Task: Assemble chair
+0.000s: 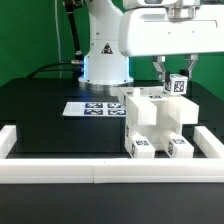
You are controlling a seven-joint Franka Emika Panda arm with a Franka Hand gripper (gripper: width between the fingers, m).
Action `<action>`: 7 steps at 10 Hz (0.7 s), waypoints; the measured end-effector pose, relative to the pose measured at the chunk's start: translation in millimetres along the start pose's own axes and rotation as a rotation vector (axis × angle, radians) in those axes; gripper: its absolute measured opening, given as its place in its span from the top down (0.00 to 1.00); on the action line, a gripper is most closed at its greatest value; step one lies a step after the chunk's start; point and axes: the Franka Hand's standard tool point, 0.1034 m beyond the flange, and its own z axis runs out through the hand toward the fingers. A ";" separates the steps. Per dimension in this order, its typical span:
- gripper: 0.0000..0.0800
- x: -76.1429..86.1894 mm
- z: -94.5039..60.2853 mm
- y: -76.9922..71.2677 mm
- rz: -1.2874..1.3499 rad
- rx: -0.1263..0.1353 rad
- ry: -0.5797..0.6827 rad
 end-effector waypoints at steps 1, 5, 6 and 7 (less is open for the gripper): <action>0.64 0.0 0.0 0.0 0.005 0.000 0.000; 0.64 0.0 0.0 -0.3 0.270 0.001 0.000; 0.64 0.1 0.0 -0.5 0.354 0.001 0.000; 0.64 0.1 0.0 -0.5 0.406 0.001 0.000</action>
Offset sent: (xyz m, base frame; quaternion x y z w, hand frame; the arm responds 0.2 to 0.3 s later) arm 0.0000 0.0000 0.0000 0.0000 0.0000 0.1938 0.9810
